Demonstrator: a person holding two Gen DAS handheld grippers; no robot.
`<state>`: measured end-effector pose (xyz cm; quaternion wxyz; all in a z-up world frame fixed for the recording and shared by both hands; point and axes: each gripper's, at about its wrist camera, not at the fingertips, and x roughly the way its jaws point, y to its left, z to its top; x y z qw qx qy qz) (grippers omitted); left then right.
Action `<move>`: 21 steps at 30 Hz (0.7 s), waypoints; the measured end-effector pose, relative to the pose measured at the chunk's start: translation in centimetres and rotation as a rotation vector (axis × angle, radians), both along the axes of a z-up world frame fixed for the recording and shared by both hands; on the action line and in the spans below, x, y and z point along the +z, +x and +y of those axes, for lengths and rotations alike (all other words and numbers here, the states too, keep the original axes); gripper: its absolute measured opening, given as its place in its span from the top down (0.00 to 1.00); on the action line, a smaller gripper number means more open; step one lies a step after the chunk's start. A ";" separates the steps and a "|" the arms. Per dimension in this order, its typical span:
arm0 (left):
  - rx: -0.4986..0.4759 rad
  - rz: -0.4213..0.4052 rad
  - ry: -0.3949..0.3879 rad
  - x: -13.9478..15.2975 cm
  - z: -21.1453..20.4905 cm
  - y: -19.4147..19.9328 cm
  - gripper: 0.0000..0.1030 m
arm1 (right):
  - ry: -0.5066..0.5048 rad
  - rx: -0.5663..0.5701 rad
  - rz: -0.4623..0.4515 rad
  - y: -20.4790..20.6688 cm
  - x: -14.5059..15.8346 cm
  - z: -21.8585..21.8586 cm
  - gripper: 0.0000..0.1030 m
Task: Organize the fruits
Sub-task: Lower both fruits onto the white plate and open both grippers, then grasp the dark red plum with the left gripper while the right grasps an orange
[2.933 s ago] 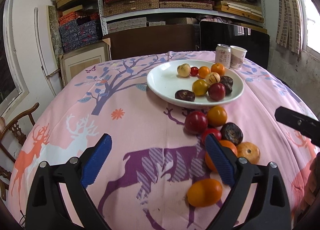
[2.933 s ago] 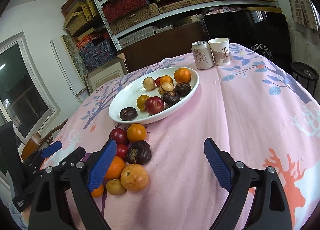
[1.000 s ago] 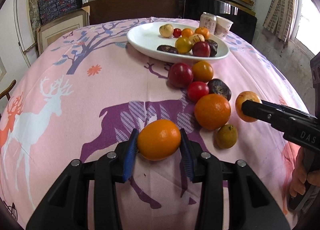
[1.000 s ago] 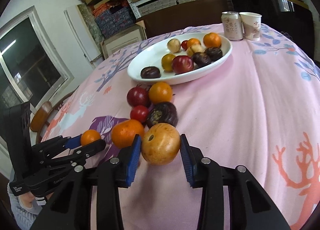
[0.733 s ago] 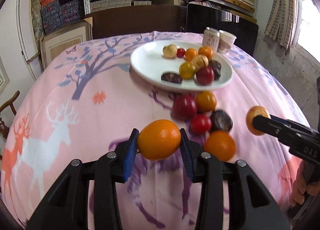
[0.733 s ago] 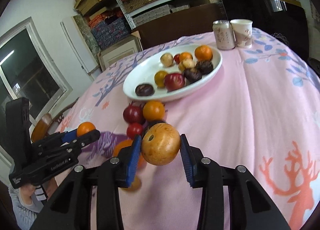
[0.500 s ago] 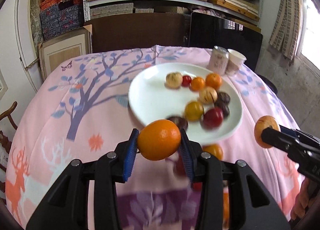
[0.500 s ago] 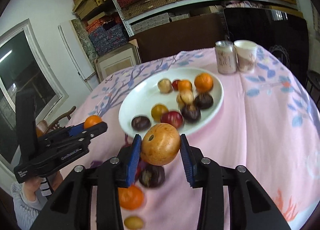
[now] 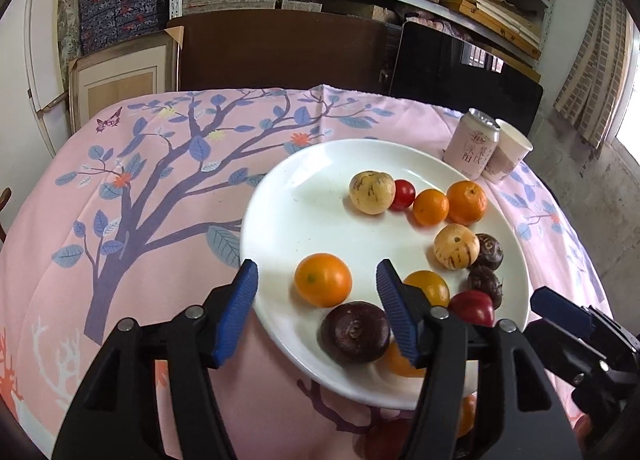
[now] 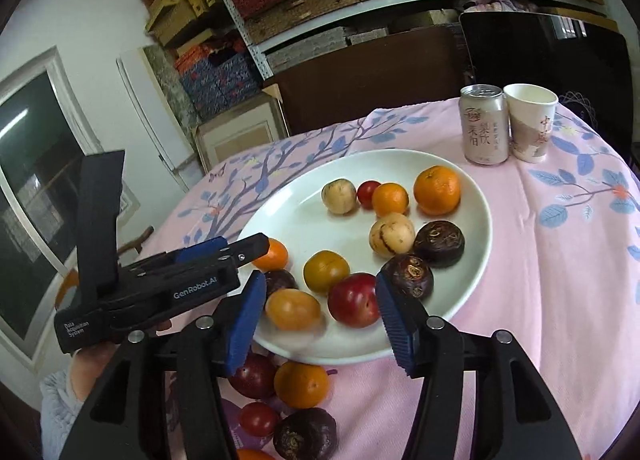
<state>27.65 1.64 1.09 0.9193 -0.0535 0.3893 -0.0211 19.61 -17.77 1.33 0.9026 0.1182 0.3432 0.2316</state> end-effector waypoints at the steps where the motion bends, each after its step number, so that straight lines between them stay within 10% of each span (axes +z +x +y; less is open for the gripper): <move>1: 0.004 -0.006 -0.002 0.2 0.0 -0.2 0.37 | -0.002 -0.010 -0.007 -0.3 0.1 -0.3 0.41; 21: -0.016 -0.017 0.158 -2.3 -2.2 -12.3 0.14 | 0.162 -0.177 0.041 -6.3 -1.3 -6.7 0.13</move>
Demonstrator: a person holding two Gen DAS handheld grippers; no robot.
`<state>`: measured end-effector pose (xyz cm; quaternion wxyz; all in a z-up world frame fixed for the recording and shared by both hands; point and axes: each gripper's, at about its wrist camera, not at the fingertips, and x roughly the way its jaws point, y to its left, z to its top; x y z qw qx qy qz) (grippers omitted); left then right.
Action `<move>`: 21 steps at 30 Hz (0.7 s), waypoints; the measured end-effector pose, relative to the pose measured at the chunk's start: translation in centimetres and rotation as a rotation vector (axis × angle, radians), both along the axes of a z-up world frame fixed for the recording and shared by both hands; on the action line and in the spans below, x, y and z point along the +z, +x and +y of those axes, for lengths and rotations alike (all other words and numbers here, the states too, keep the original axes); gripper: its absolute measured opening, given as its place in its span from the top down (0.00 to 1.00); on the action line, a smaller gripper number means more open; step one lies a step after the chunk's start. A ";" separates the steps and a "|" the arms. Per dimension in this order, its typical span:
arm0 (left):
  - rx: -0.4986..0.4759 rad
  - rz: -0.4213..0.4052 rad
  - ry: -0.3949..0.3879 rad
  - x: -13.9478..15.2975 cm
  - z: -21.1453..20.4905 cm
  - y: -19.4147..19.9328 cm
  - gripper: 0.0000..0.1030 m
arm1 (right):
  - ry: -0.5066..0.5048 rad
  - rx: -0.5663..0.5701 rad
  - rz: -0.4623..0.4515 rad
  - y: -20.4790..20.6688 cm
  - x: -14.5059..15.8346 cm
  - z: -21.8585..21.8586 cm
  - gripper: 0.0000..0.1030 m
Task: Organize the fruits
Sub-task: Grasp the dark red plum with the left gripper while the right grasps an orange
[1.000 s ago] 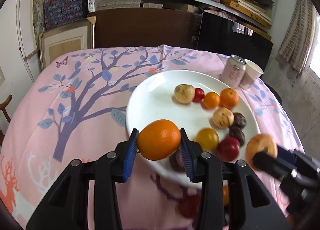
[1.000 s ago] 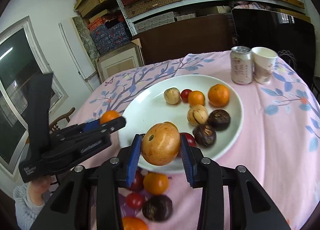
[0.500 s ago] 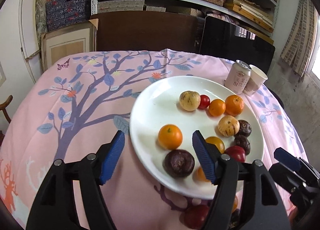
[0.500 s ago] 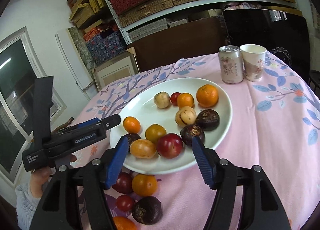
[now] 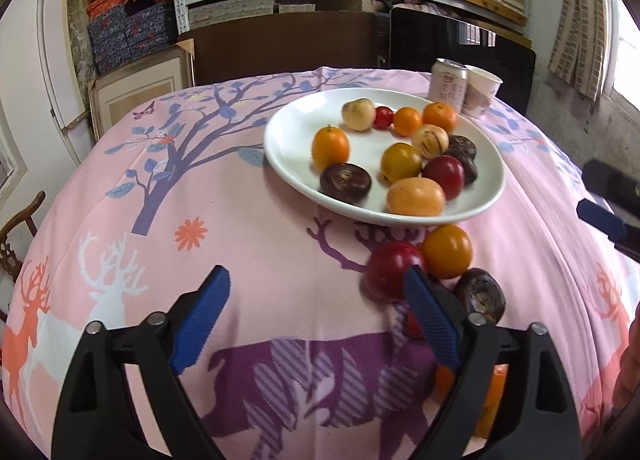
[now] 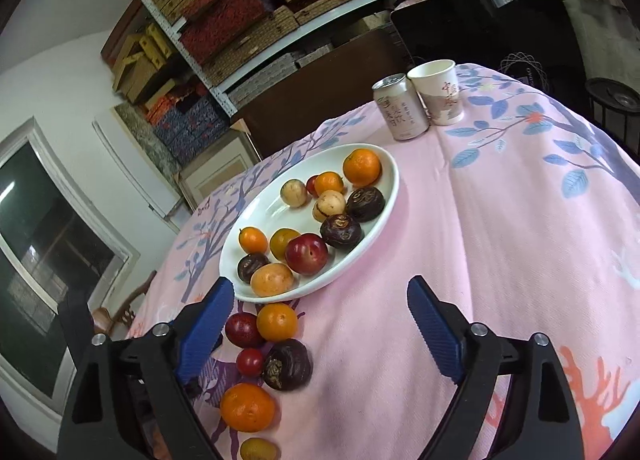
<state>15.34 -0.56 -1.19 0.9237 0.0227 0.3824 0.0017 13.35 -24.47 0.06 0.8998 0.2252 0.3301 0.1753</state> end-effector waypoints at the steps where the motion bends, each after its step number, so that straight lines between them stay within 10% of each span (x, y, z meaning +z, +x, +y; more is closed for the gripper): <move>1: -0.008 -0.002 0.007 -0.1 -0.3 0.0 0.14 | 0.009 -0.001 0.002 0.0 0.0 -0.2 0.13; 21: 0.078 -0.039 0.126 0.1 1.8 -0.1 0.06 | -0.004 0.002 0.061 0.8 -1.0 0.1 0.12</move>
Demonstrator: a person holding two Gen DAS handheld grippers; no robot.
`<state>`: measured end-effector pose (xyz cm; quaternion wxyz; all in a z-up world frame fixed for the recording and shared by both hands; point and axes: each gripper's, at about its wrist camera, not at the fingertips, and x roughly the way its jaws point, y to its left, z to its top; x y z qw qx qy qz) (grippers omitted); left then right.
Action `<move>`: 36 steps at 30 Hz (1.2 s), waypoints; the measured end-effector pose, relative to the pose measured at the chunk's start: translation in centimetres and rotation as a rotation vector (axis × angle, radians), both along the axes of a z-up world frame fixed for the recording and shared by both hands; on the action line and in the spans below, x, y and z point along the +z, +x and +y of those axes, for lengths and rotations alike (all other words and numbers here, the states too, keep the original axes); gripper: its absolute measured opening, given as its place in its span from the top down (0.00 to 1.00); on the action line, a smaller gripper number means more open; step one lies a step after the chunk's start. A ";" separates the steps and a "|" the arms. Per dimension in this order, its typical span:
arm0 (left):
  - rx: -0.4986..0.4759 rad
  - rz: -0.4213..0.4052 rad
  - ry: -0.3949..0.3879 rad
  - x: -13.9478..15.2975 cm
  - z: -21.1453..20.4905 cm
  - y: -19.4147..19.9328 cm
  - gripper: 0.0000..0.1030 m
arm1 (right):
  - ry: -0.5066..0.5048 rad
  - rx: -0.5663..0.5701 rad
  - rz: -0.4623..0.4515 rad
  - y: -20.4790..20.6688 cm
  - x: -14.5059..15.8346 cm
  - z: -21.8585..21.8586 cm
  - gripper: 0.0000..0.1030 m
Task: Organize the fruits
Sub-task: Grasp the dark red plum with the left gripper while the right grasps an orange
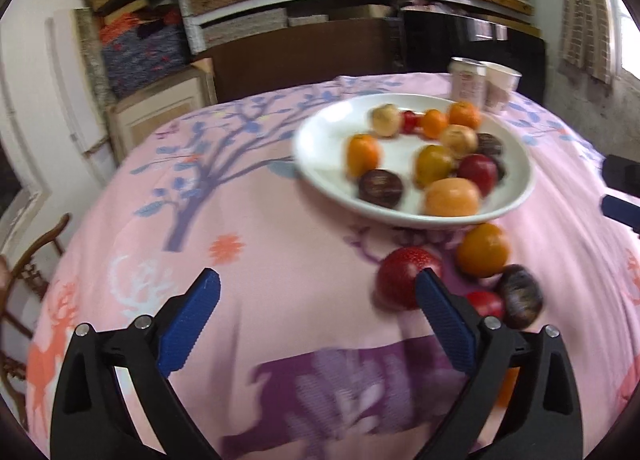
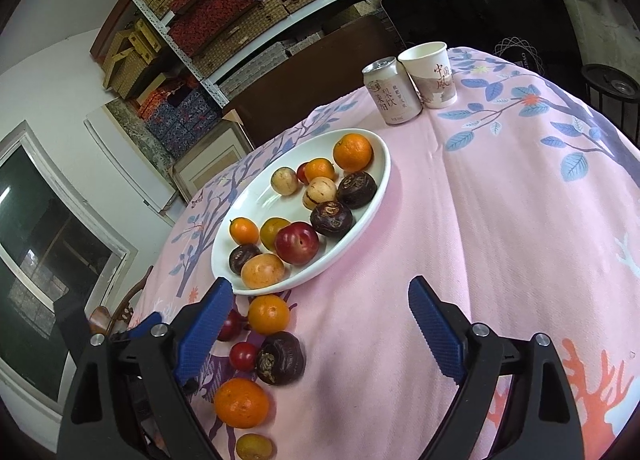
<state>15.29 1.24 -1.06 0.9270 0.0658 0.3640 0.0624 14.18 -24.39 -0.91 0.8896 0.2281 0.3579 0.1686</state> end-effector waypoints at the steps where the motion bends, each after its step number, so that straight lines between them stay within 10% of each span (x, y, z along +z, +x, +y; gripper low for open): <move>1: 0.036 0.006 -0.011 0.0 0.9 -0.2 0.07 | 0.003 -0.002 0.004 0.1 -0.1 -0.1 0.12; 5: 0.104 0.002 -0.131 0.1 3.5 -1.4 0.07 | 0.023 -0.004 0.006 0.1 0.0 -0.4 0.12; 13: 0.014 0.047 -0.075 -1.1 1.6 -0.7 0.07 | 0.020 0.000 0.002 0.0 0.1 -0.4 0.12; 17: 0.036 0.104 -0.182 -1.9 3.2 -0.3 0.38 | 0.011 0.006 0.005 0.0 0.0 -0.2 0.12; 28: 0.057 0.136 -0.250 -2.5 4.9 -2.5 0.41 | -0.003 0.030 0.014 0.1 -0.2 0.5 0.12; 36: 0.086 0.125 -0.279 -2.4 5.7 -2.4 0.63 | -0.046 0.057 0.010 0.0 -0.5 1.5 0.12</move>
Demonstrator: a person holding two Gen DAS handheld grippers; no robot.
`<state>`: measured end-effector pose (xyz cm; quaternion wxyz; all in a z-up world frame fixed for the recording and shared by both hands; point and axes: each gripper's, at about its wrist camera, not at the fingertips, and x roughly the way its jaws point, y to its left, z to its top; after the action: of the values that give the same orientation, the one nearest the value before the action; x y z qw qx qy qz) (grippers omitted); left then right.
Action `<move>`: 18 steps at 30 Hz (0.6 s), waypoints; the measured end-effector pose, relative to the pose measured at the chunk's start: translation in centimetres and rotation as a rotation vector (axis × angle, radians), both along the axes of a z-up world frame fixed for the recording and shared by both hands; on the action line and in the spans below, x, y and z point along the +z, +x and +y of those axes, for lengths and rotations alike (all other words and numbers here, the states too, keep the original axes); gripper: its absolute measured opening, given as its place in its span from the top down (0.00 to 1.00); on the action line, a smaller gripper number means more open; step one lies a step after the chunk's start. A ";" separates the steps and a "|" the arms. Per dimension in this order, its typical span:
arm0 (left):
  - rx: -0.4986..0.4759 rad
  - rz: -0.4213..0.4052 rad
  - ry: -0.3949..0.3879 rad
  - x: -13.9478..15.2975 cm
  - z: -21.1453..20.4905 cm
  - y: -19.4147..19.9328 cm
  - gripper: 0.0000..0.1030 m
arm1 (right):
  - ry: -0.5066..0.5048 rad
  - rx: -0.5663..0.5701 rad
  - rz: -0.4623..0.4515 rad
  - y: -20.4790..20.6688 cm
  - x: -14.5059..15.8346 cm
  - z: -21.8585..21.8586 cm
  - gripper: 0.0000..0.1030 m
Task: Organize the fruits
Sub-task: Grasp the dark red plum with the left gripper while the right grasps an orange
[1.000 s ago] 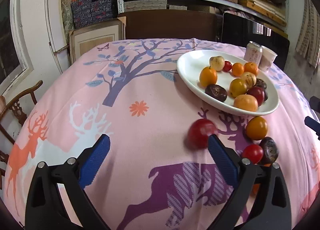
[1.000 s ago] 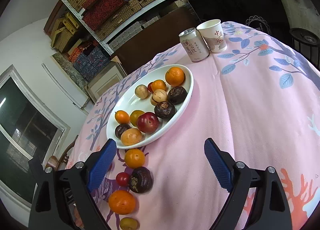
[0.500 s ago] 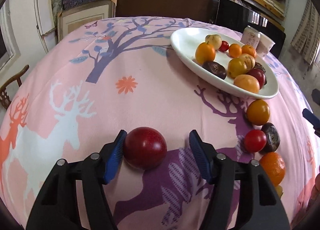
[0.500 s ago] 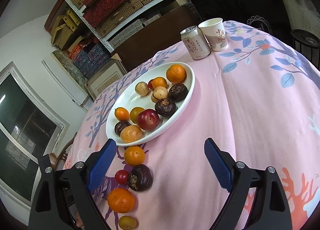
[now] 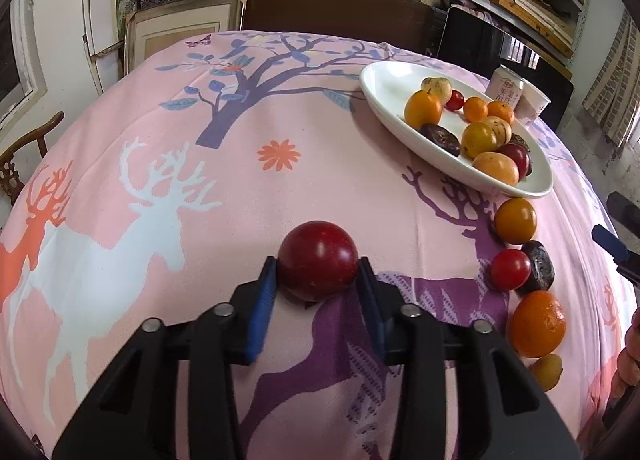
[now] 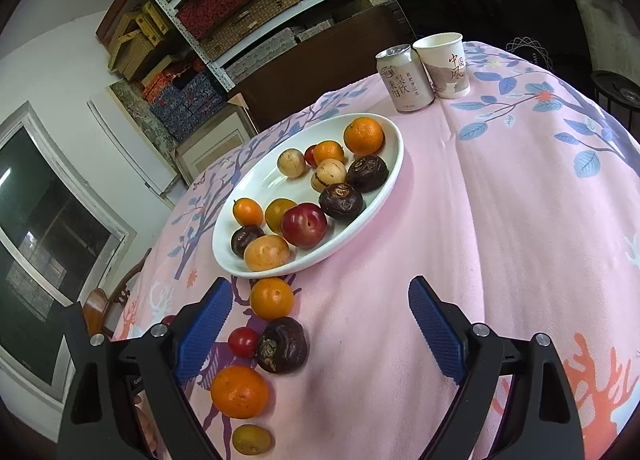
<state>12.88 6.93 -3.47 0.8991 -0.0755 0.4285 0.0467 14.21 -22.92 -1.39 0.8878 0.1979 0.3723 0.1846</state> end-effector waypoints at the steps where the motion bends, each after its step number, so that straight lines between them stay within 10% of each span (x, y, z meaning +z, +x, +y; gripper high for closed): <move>1: 0.000 0.000 0.003 0.0 0.0 0.0 0.63 | -0.007 0.005 -0.001 0.0 0.0 0.1 0.12; 18: -0.006 0.001 0.027 0.1 -0.9 0.3 0.63 | -0.336 0.171 -0.023 1.6 -2.1 9.2 0.42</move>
<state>13.18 6.04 -3.41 0.9001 -0.0623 0.4284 0.0497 15.84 -13.73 -3.49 0.8936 0.0123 0.4032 0.1968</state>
